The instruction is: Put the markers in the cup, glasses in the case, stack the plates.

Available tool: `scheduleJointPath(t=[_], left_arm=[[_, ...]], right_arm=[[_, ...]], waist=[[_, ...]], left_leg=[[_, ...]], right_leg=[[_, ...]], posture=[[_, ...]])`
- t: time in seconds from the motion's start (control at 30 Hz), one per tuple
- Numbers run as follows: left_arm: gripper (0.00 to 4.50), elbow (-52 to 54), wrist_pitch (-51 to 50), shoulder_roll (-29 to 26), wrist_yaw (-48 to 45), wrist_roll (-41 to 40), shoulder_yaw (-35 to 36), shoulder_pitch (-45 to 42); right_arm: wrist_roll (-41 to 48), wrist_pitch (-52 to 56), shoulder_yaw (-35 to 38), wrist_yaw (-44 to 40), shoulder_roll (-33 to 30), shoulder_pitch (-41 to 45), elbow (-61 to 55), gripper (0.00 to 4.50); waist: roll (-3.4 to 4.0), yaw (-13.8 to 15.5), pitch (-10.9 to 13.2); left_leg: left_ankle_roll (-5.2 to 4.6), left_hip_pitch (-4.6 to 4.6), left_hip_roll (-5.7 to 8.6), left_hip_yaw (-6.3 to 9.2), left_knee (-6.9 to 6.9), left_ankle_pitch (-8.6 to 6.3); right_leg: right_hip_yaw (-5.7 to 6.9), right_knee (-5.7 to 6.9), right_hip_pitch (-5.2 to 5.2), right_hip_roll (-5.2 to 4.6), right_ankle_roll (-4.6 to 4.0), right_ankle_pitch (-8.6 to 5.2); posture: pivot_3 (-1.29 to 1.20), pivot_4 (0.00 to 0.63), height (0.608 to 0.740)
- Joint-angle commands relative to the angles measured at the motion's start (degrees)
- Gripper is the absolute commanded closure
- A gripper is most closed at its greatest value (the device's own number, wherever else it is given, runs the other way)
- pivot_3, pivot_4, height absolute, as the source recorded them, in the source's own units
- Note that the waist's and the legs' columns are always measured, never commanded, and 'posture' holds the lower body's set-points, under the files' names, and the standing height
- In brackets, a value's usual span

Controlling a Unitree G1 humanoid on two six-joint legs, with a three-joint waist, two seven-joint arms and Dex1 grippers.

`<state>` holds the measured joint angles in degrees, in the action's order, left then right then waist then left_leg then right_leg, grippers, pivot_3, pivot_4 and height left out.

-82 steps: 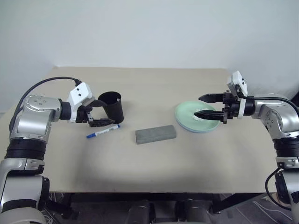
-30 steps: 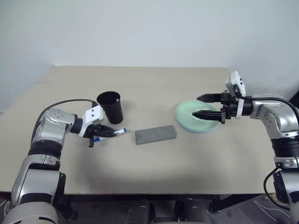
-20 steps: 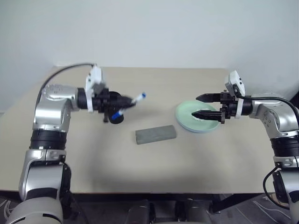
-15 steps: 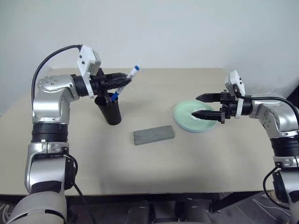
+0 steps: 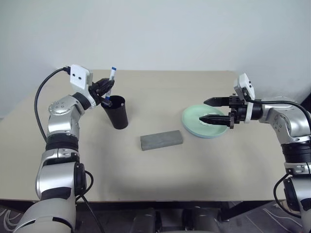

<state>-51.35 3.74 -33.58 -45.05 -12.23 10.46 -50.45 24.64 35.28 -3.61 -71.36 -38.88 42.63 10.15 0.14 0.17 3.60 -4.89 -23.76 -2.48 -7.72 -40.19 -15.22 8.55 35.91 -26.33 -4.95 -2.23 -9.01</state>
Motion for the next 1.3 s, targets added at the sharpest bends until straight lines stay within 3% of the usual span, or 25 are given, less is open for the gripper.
scheduleJointPath(t=[0.03,0.37,0.43,0.6,0.77,1.03,1.3], left_arm=[[4.03,-0.02,1.41,-0.03,0.12,-0.06,0.72,-0.24],[0.53,2.6,-0.6,-0.78,-2.06,-1.14,1.39,0.67],[0.02,3.98,-0.82,-1.16,-1.88,-1.27,1.61,1.0],[0.02,16.42,-10.12,-6.51,-9.46,-6.26,2.99,5.73],[0.02,28.58,-18.09,-11.0,-10.56,-10.0,5.51,13.45],[0.02,40.07,-22.48,-12.14,-8.45,-11.93,9.06,25.91],[0.02,52.68,-26.49,-7.79,-3.62,-14.51,10.79,40.45]], right_arm=[[0.83,-0.03,1.09,-0.04,-0.28,1.44,-1.9,0.0],[0.66,-0.28,1.15,0.34,0.26,1.63,-1.28,0.0],[0.67,-0.34,1.26,0.51,0.39,1.55,-1.26,0.0],[0.89,0.01,1.87,1.86,0.7,0.14,-2.24,0.0],[0.8,0.06,2.33,4.27,1.65,-0.65,-2.52,0.0],[1.75,0.67,4.17,6.87,2.39,-2.03,-2.37,0.0],[3.96,3.02,7.94,10.68,2.84,-5.96,-4.7,0.0]], waist=[[0.0,0.01,0.0],[-0.01,0.0,0.0],[-0.01,-0.01,0.0],[-0.02,-0.28,0.01],[0.01,-0.59,0.01],[0.01,-0.04,0.01],[0.05,0.04,0.03]], left_leg=[[0.01,0.0,0.0,0.0,0.0,0.0],[-0.23,0.0,-0.01,0.01,0.01,-0.13],[-0.22,0.0,-0.01,0.01,0.01,-0.13],[-0.02,-0.02,-0.03,0.0,0.03,-0.04],[0.12,0.02,-0.04,0.0,0.11,-0.01],[-0.17,0.06,-0.05,0.05,0.12,-0.17],[0.17,0.07,-0.07,0.02,0.33,-0.01]], right_leg=[[0.01,0.0,0.0,0.0,-0.01,0.01],[0.02,0.0,0.01,0.01,-0.02,0.01],[0.02,0.01,0.0,0.01,-0.02,0.02],[0.02,0.02,-0.07,0.01,-0.03,0.03],[0.01,-0.01,-0.06,0.01,-0.05,0.02],[0.01,-0.14,-0.05,-0.04,-0.17,-0.06],[-0.05,-0.13,-0.08,-0.07,-0.19,-0.07]], posture=[[0.0,0.0,0.732],[0.0,0.0,0.732],[0.0,0.0,0.732],[0.0,0.0,0.732],[0.0,0.0,0.732],[0.0,0.0,0.732],[0.0,0.0,0.732]])
